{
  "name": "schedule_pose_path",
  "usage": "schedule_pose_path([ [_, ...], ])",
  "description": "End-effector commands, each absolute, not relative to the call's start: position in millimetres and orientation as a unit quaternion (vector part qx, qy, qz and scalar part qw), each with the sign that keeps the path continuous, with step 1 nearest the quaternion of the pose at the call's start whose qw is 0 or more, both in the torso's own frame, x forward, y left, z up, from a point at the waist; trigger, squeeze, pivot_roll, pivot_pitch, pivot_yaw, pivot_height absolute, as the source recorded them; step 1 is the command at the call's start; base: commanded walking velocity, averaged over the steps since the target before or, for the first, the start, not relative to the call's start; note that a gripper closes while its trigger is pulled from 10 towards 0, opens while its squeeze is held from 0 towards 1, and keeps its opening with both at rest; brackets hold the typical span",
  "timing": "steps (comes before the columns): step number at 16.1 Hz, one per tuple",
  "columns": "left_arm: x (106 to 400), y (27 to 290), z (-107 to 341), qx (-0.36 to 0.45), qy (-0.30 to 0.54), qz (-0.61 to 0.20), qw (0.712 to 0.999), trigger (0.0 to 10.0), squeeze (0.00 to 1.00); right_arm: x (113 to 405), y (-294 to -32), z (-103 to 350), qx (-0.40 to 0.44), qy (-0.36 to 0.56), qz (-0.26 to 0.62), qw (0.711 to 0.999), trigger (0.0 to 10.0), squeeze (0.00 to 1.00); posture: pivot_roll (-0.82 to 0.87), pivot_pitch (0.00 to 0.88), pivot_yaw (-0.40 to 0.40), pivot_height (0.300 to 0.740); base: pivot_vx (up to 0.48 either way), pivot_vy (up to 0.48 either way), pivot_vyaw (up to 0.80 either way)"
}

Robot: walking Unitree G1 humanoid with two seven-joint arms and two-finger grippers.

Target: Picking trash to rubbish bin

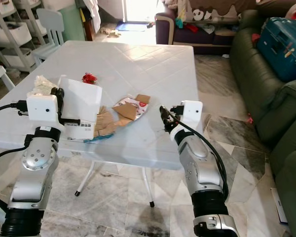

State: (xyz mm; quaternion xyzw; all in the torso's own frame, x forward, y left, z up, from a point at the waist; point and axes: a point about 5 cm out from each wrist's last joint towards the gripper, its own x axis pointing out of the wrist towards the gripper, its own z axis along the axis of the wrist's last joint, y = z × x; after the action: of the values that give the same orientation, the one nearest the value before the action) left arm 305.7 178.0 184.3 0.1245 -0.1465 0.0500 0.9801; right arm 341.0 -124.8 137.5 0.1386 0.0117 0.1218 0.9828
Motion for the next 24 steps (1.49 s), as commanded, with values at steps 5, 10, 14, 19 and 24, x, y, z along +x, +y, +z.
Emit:
schedule_pose_path([
  [5, 308.0, 177.2, 187.0, 0.119, -0.147, 0.052, 0.981, 10.0, 0.0, 342.3, -130.7, 144.8, 0.137, -0.002, 0.111, 0.984, 10.0, 0.0, 0.04, 0.049, 0.014, 0.74, 0.0, 0.0, 0.0],
  [10, 308.3, 182.3, 185.9, 0.13, -0.141, 0.07, 0.979, 10.0, 0.0, 343.0, -127.3, 149.0, 0.148, -0.01, 0.127, 0.981, 10.0, 1.0, 0.04, 0.05, 0.013, 0.74, 0.0, 0.0, 0.0],
  [14, 307.3, 191.2, 186.1, 0.147, -0.139, 0.097, 0.975, 10.0, 0.0, 345.5, -115.1, 155.9, 0.157, -0.015, 0.177, 0.972, 10.0, 1.0, 0.05, 0.056, 0.007, 0.74, 0.0, 0.0, 0.0],
  [19, 292.2, 191.1, 182.4, 0.171, -0.143, 0.081, 0.972, 10.0, 0.0, 358.0, -92.7, 163.8, 0.18, -0.015, 0.257, 0.949, 10.0, 1.0, 0.11, 0.07, -0.015, 0.74, 0.0, 0.0, 0.0],
  [24, 262.0, 203.5, 165.7, 0.193, -0.113, 0.087, 0.971, 10.0, 0.0, 374.0, -77.7, 162.3, 0.106, -0.014, 0.279, 0.954, 10.0, 1.0, 0.19, 0.102, -0.038, 0.74, 0.0, 0.0, 0.0],
])
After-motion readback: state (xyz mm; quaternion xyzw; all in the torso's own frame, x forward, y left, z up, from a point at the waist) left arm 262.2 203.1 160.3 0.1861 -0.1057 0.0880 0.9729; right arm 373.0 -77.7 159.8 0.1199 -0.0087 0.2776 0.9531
